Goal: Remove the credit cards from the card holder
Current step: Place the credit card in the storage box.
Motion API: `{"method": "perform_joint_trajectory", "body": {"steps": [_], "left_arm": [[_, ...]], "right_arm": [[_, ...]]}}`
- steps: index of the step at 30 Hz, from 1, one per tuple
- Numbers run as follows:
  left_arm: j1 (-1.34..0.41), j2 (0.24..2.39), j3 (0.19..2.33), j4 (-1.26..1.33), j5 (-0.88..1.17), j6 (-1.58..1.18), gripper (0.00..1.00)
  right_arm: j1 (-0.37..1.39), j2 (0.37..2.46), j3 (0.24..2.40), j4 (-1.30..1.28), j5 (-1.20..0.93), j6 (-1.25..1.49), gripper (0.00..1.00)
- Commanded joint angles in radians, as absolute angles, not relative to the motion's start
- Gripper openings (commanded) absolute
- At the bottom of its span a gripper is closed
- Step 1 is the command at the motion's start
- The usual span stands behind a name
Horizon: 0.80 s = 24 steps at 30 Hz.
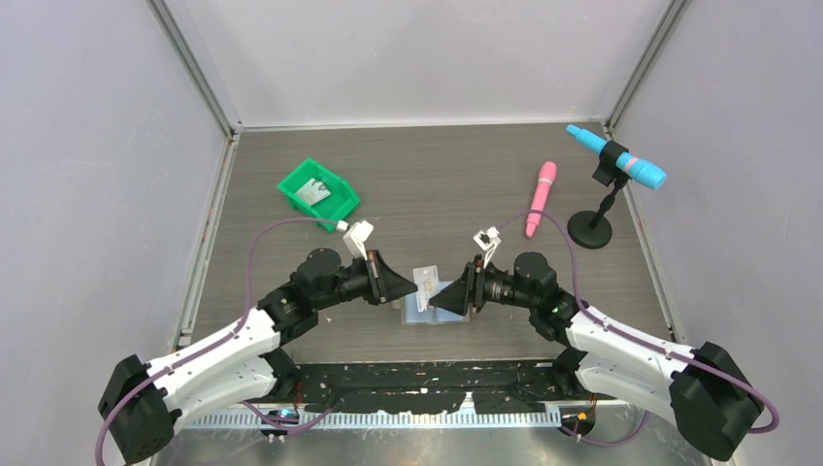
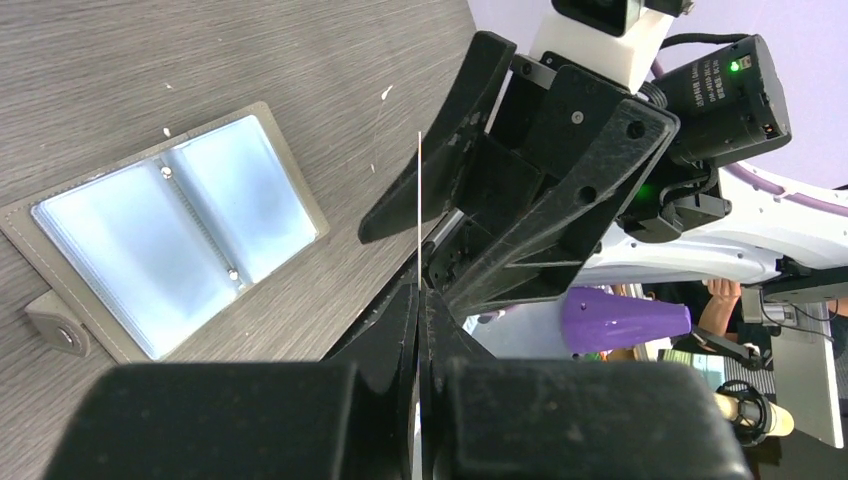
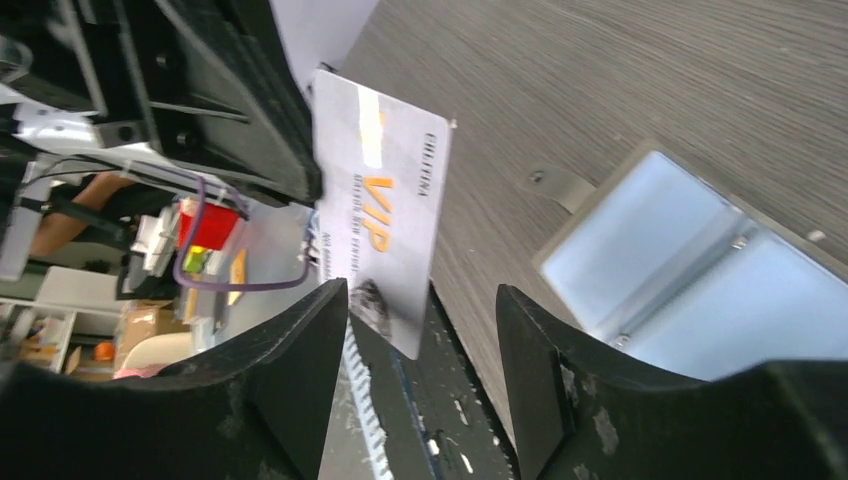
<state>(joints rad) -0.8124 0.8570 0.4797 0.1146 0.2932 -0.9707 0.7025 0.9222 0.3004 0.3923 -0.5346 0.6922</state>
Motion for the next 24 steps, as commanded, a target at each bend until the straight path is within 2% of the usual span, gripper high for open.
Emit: {"method": "perform_joint_trajectory", "body": {"steps": [1, 3, 8, 9, 10, 15, 20, 24], "left_arm": [[-0.818, 0.841, 0.459, 0.207, 0.310, -0.983, 0.00], [-0.818, 0.844, 0.448, 0.227, 0.309, -0.987, 0.00], [-0.818, 0.851, 0.439, 0.230, 0.302, -0.983, 0.00], [-0.818, 0.848, 0.440, 0.222, 0.300, -0.976, 0.01], [-0.818, 0.844, 0.442, 0.202, 0.296, -0.966, 0.07], [-0.816, 0.806, 0.514, 0.013, 0.284, -0.858, 0.37], [-0.816, 0.774, 0.642, -0.267, 0.273, -0.713, 0.50], [-0.812, 0.801, 0.752, -0.442, 0.314, -0.582, 0.55]], "right_arm": [[0.698, 0.928, 0.291, 0.572, -0.629, 0.747, 0.58], [0.698, 0.937, 0.287, 0.602, -0.649, 0.758, 0.49], [0.699, 0.962, 0.268, 0.689, -0.691, 0.791, 0.14], [0.698, 0.961, 0.266, 0.690, -0.697, 0.786, 0.10], [0.698, 0.960, 0.265, 0.679, -0.700, 0.782, 0.07], [0.698, 0.952, 0.269, 0.618, -0.743, 0.729, 0.05], [0.698, 0.984, 0.274, 0.612, -0.842, 0.713, 0.05], [0.702, 1.015, 0.277, 0.628, -0.932, 0.710, 0.05]]}}
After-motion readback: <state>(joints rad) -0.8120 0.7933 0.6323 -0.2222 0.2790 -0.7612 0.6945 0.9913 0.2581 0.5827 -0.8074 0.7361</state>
